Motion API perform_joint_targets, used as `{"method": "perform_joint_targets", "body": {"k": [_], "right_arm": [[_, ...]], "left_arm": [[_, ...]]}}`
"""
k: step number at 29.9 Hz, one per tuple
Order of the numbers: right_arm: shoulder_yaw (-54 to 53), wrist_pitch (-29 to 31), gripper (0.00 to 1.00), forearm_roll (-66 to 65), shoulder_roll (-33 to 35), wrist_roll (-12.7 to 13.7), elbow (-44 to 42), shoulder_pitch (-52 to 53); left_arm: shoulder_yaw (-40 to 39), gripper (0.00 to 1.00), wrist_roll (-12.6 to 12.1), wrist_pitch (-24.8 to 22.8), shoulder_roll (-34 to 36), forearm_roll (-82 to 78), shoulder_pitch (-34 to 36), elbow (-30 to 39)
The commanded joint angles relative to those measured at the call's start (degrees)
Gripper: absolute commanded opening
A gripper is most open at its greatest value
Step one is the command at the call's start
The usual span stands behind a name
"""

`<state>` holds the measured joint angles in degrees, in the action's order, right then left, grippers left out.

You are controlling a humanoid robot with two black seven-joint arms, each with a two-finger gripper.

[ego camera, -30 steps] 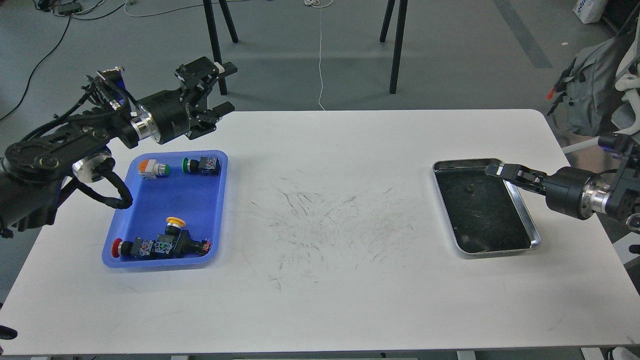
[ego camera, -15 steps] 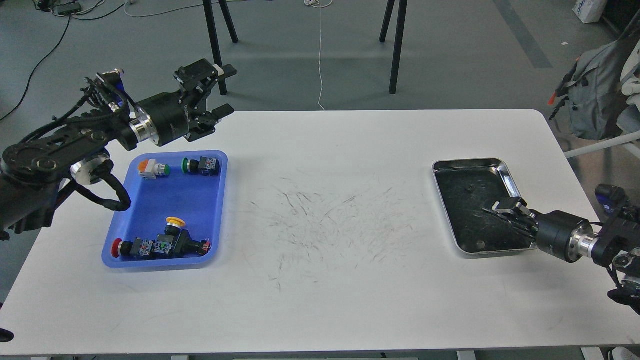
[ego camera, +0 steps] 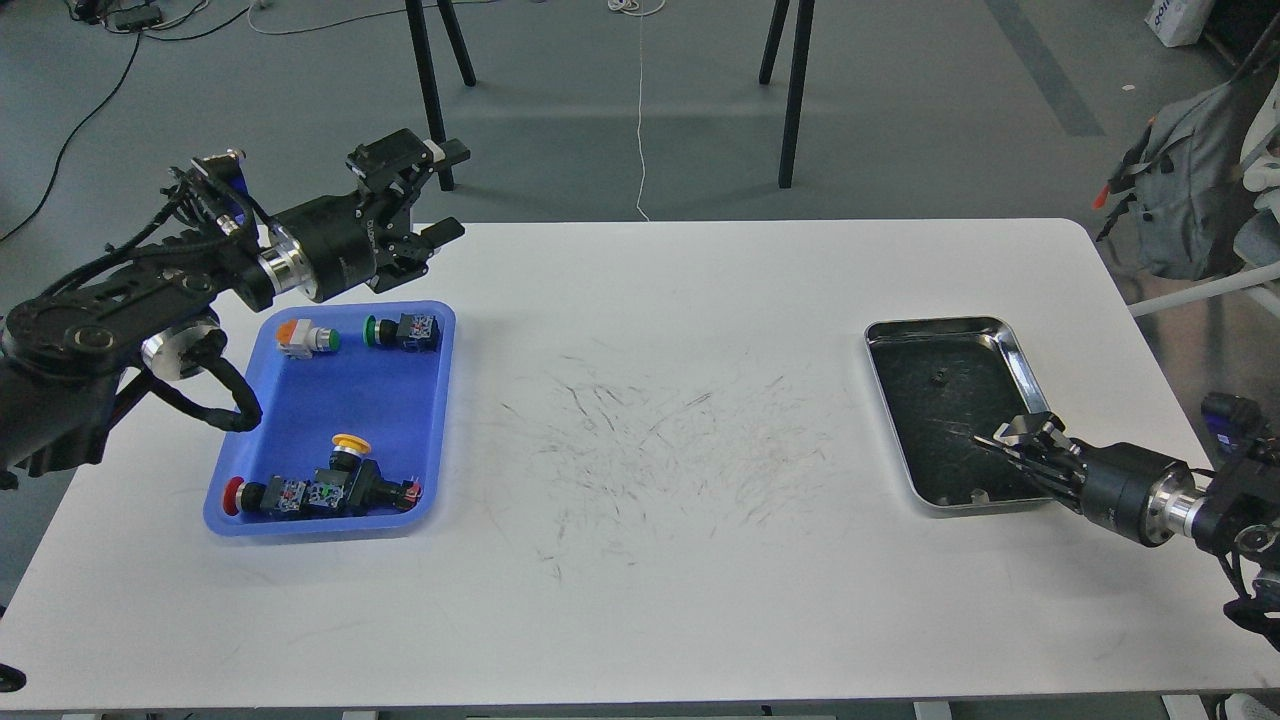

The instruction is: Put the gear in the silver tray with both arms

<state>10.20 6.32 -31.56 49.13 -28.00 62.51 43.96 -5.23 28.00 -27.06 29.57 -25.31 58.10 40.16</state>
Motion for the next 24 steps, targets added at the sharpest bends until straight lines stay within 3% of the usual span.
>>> {"method": "perform_joint_targets", "body": {"k": [1, 4, 9, 12, 24], "right_arm": [[0.00, 0.09, 0.38, 0.00, 0.18, 0.00, 0.16, 0.07], [-0.09, 0.18, 0.57, 0.00, 0.18, 0.00, 0.25, 0.07], [-0.18, 0.27, 0.70, 0.00, 0.26, 0.00, 0.25, 0.16], [-1.05, 0.01, 0.71, 0.18, 0.35, 0.00, 0.42, 0.42], [-22.14, -0.61, 0.80, 8.96, 0.97, 0.00, 3.06, -0.02]], "left_arm": [[-0.04, 1.00, 0.00, -0.01, -0.04, 0.00, -0.01, 0.00], [-0.04, 1.00, 0.00, 0.07, -0.04, 0.00, -0.01, -0.09], [-0.04, 1.00, 0.00, 0.07, -0.04, 0.00, -0.09, 0.00], [0.04, 1.00, 0.00, 0.07, -0.04, 0.00, -0.09, -0.08], [-0.48, 1.00, 0.00, -0.10, -0.48, 0.27, -0.88, -0.08]]}}
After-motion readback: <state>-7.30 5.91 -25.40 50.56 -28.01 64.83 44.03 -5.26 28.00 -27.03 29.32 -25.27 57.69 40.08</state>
